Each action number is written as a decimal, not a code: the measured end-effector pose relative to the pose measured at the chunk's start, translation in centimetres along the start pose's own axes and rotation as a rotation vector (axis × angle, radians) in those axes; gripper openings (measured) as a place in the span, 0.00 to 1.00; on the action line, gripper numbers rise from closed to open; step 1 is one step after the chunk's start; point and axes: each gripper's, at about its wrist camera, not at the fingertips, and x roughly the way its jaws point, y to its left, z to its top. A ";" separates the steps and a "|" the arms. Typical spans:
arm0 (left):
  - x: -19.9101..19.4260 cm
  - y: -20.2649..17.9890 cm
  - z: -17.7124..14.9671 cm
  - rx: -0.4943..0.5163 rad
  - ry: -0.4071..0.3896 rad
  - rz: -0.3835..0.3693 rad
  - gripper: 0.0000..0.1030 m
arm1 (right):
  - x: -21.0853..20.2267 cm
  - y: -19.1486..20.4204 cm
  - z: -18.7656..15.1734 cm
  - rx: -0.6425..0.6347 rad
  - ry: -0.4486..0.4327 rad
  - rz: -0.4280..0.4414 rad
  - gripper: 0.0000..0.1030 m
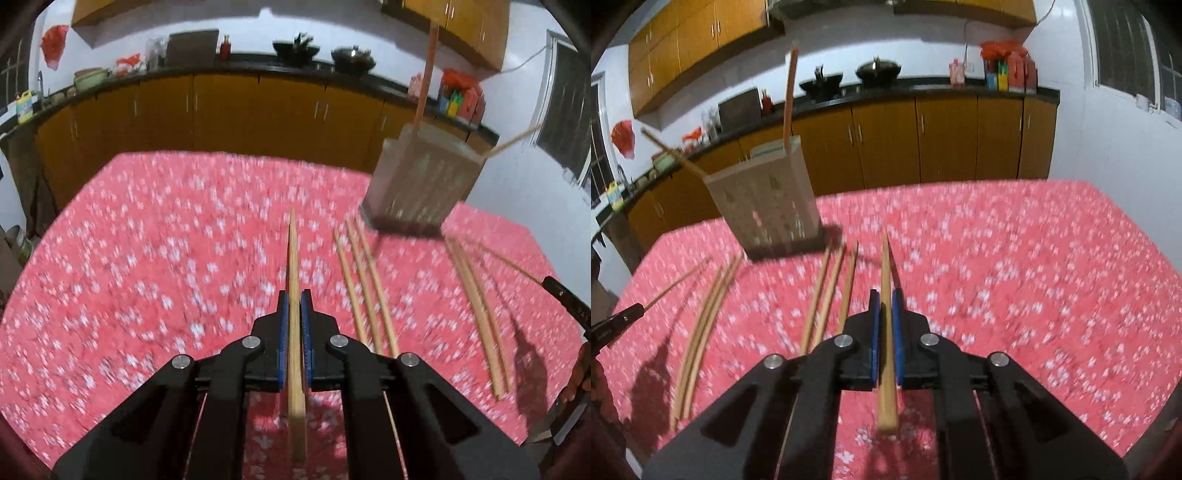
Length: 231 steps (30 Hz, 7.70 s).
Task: Organize utensils
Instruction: 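Raise both held chopsticks upright and carry them over the utensil holder, then drop the chopsticks into the holder by opening both tools, then close the left tool on a third chopstick while the right tool grasps another, then hold the grasped chopsticks against the tablecloth with both tools, then lift both held chopsticks upright and carry them over the beige holder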
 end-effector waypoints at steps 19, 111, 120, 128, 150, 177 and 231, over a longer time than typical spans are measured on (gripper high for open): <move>-6.5 -0.6 6.5 -0.022 -0.256 -0.033 0.07 | -6.7 0.9 6.6 0.005 -0.272 0.053 0.07; 2.1 -2.5 -4.0 -0.059 0.109 -0.162 0.09 | 4.2 1.2 -5.9 0.024 0.277 0.049 0.08; 3.3 -4.6 -5.6 0.045 0.170 -0.133 0.09 | 4.3 1.0 -5.8 0.032 0.277 0.055 0.08; 3.7 -5.5 -6.2 0.092 0.179 -0.098 0.09 | 4.1 1.3 -5.9 0.011 0.274 0.045 0.08; 6.5 -1.3 -2.6 0.027 0.130 0.004 0.07 | 8.3 0.4 -3.3 -0.001 0.218 0.005 0.08; 5.9 -0.8 -2.6 -0.031 0.129 -0.029 0.08 | 8.6 0.6 -3.3 0.001 0.218 0.007 0.08; -5.3 -1.7 6.7 -0.001 -0.262 -0.043 0.07 | -4.6 0.4 6.2 0.023 -0.224 0.059 0.08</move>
